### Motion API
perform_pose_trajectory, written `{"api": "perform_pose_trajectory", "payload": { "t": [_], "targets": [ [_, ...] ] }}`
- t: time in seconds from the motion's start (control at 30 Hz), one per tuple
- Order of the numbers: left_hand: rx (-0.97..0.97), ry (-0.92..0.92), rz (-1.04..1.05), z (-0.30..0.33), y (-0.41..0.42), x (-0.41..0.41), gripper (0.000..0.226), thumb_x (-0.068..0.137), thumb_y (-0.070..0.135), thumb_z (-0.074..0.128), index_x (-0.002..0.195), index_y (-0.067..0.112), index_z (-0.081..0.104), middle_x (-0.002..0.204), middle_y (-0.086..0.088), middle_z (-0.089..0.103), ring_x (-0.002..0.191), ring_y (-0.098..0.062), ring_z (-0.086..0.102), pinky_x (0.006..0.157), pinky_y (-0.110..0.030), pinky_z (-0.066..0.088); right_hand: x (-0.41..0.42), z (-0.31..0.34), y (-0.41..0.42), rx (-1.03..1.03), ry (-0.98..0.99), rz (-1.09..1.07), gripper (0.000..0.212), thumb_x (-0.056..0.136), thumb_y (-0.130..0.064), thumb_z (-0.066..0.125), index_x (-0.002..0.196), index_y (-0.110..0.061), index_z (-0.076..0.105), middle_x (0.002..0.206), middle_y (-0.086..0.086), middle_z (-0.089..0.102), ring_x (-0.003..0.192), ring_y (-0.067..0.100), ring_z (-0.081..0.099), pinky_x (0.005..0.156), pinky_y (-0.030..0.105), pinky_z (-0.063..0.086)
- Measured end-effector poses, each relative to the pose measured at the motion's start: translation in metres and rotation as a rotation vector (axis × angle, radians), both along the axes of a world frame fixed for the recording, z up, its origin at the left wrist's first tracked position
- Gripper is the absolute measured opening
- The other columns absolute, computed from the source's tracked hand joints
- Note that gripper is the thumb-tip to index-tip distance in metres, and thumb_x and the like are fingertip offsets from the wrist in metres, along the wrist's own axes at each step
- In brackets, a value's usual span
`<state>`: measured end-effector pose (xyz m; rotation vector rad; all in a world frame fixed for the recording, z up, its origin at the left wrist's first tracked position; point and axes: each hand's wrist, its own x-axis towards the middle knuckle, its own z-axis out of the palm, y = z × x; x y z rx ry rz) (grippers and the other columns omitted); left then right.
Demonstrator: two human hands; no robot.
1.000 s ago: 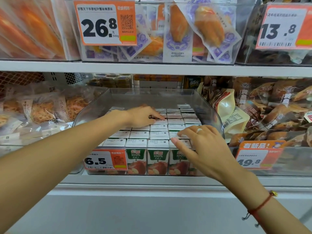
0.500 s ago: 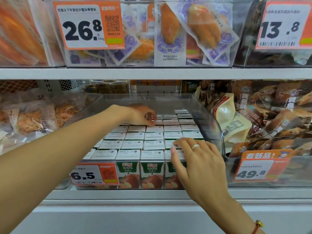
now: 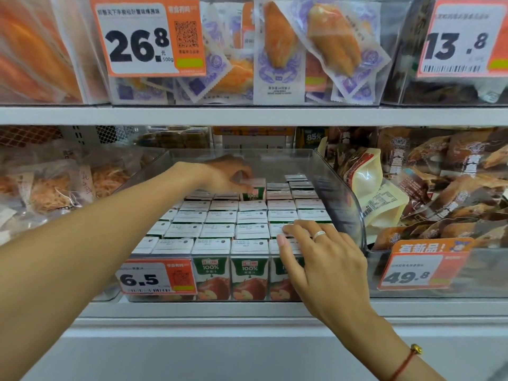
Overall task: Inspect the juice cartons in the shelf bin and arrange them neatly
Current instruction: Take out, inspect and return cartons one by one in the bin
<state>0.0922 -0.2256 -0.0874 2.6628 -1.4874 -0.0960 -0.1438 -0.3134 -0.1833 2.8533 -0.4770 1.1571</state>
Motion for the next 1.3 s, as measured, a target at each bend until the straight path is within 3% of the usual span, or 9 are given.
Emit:
{"api": "perform_pose_trajectory", "payload": {
  "t": [0.2, 0.33, 0.47, 0.57, 0.67, 0.8, 0.9, 1.1, 1.3],
  "targets": [
    [-0.517, 0.166, 0.033, -0.012, 0.031, -0.017, 0.032, 0.094, 0.030, 0.062, 0.122, 0.019, 0.050, 0.122, -0.002, 0.059, 0.100, -0.016, 0.057, 0.074, -0.019, 0.044, -0.004, 0.005, 0.000, -0.012, 0.115, 0.009, 0.064, 0.093, -0.069, 0.027, 0.100, -0.025, 0.072, 0.102, -0.004, 0.072, 0.091, 0.019, 0.067, 0.071, 0.030, 0.051],
    [-0.902, 0.087, 0.163, -0.024, 0.051, -0.052, 0.033, 0.094, 0.029, 0.064, 0.124, 0.019, 0.056, 0.110, 0.004, 0.066, 0.096, -0.011, 0.062, 0.081, -0.030, 0.052, -0.007, 0.011, 0.003, -0.016, 0.128, 0.016, 0.064, 0.092, -0.069, 0.028, 0.101, -0.024, 0.072, 0.101, -0.003, 0.072, 0.089, 0.021, 0.065, 0.072, 0.033, 0.049],
    [-1.183, 0.331, 0.224, -0.020, 0.078, -0.104, 0.022, 0.097, 0.017, 0.058, 0.118, 0.008, 0.061, 0.093, 0.009, 0.062, 0.077, 0.009, 0.060, 0.062, -0.007, 0.046, -0.011, 0.019, 0.005, -0.006, 0.188, 0.043, 0.068, 0.092, -0.069, 0.025, 0.109, -0.020, 0.069, 0.110, 0.000, 0.070, 0.098, 0.023, 0.063, 0.080, 0.035, 0.047],
    [-1.256, 0.553, 0.330, -0.023, 0.106, -0.145, 0.016, 0.097, 0.023, 0.057, 0.112, 0.022, 0.064, 0.098, 0.008, 0.066, 0.077, 0.014, 0.063, 0.060, -0.006, 0.047, -0.015, 0.028, 0.009, 0.063, 0.314, 0.048, 0.067, 0.092, -0.068, 0.024, 0.126, -0.022, 0.060, 0.128, -0.001, 0.062, 0.117, 0.020, 0.054, 0.096, 0.035, 0.039],
    [-1.260, 0.843, 0.469, -0.030, 0.133, -0.181, 0.018, 0.096, 0.035, 0.058, 0.110, 0.029, 0.066, 0.108, 0.000, 0.072, 0.097, -0.005, 0.067, 0.085, -0.028, 0.057, -0.020, 0.040, 0.025, 0.276, 0.237, 0.152, 0.047, 0.098, -0.051, 0.039, 0.121, -0.019, 0.065, 0.125, 0.001, 0.064, 0.119, 0.019, 0.053, 0.098, 0.034, 0.039],
    [-1.309, 1.108, 0.525, -0.040, 0.151, -0.213, 0.029, 0.094, 0.029, 0.061, 0.120, 0.015, 0.064, 0.107, -0.008, 0.074, 0.085, -0.011, 0.069, 0.068, -0.020, 0.059, -0.026, 0.064, 0.074, 0.743, 0.205, 0.376, 0.046, 0.099, -0.047, 0.037, 0.111, -0.016, 0.069, 0.115, 0.000, 0.068, 0.106, 0.017, 0.060, 0.091, 0.036, 0.047],
    [-1.331, 1.155, 0.522, -0.044, 0.155, -0.220, 0.033, 0.094, 0.027, 0.060, 0.125, 0.012, 0.061, 0.106, -0.009, 0.074, 0.085, -0.013, 0.069, 0.076, -0.025, 0.057, -0.029, 0.068, 0.102, 0.908, 0.423, 0.486, 0.034, 0.101, -0.041, 0.042, 0.098, -0.017, 0.066, 0.095, 0.000, 0.070, 0.090, 0.017, 0.064, 0.090, 0.042, 0.051],
    [-1.277, 1.135, 0.512, -0.058, 0.163, -0.211, 0.043, 0.090, 0.033, 0.065, 0.128, 0.017, 0.055, 0.116, -0.001, 0.071, 0.101, -0.012, 0.070, 0.086, -0.027, 0.056, -0.035, 0.047, 0.104, 1.195, 0.345, 0.657, 0.019, 0.097, -0.030, 0.055, 0.103, -0.018, 0.069, 0.088, -0.005, 0.076, 0.078, 0.001, 0.070, 0.066, 0.011, 0.050],
    [-1.088, 1.191, 0.379, -0.072, 0.171, -0.205, 0.026, 0.092, 0.028, 0.064, 0.117, 0.021, 0.067, 0.104, 0.005, 0.076, 0.097, -0.008, 0.071, 0.079, -0.020, 0.058, -0.027, 0.034, 0.092, 1.277, 0.303, 0.594, 0.036, 0.082, -0.054, 0.060, 0.093, -0.022, 0.071, 0.088, -0.004, 0.075, 0.083, 0.010, 0.072, 0.076, 0.021, 0.055]
  ]
}}
